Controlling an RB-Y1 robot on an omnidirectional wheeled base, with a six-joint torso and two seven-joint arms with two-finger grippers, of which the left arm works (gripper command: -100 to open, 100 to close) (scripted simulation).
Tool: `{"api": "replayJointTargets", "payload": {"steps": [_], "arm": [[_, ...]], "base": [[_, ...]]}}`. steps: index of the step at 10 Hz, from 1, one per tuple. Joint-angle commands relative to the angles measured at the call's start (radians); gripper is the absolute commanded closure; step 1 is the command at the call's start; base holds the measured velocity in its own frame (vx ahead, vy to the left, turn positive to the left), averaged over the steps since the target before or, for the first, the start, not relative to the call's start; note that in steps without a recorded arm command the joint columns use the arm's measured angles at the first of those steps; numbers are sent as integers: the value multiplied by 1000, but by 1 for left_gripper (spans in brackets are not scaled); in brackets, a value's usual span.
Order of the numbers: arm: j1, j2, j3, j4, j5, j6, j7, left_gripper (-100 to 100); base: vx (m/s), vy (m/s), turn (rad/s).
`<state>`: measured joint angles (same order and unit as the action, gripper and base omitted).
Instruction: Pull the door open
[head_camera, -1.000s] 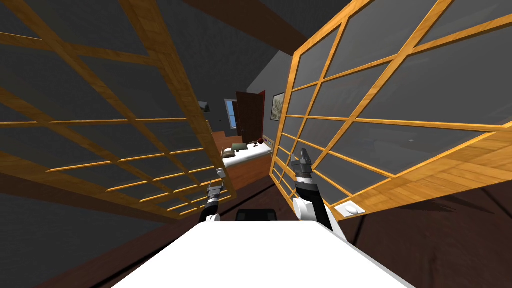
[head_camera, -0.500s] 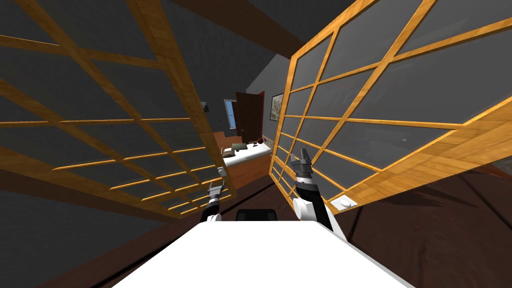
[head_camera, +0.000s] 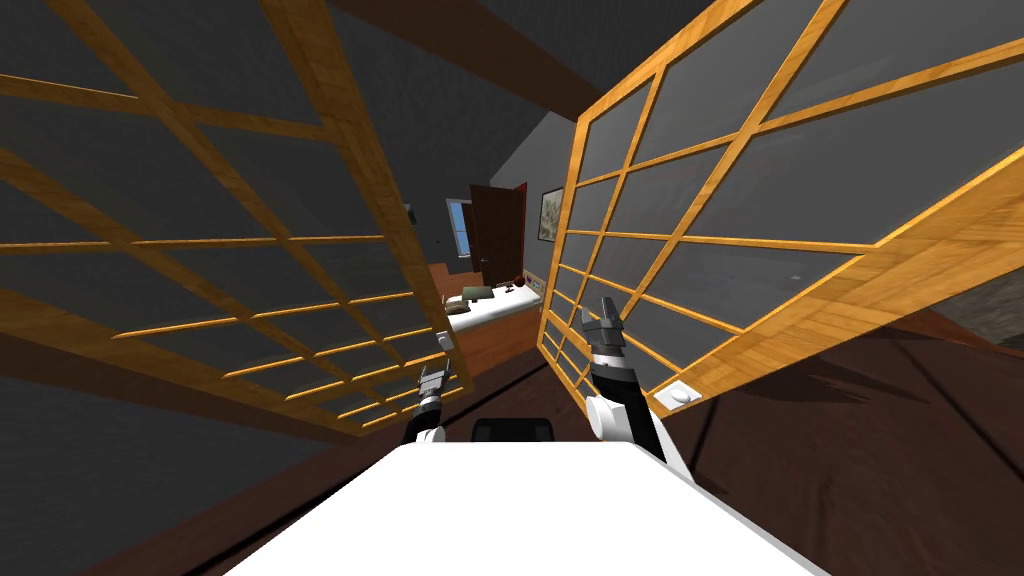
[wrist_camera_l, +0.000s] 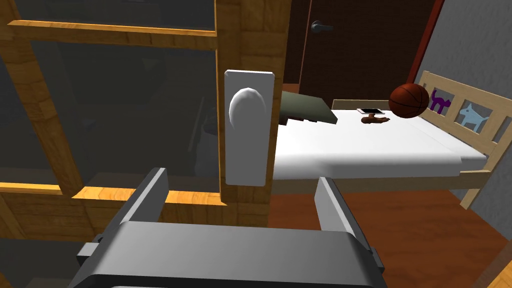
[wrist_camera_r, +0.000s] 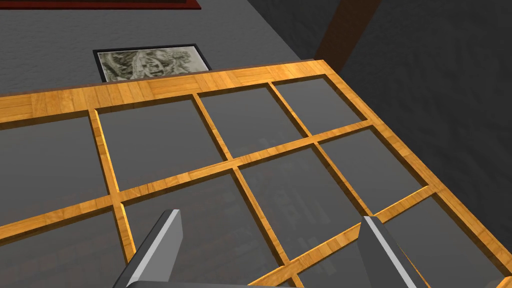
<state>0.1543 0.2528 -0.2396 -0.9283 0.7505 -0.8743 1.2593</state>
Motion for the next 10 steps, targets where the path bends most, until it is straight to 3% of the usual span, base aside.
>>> {"api": "replayJointTargets", "payload": {"steps": [1,8,10], "arm": [[0,0,0,0,0,0,0,-100],[22,89,32,63,27,-39,116,-100],[23,87,32,56,27,-33,109,-100]], "base": [[-16,4,-6],[179,16,-97],[84,16,-12]]}}
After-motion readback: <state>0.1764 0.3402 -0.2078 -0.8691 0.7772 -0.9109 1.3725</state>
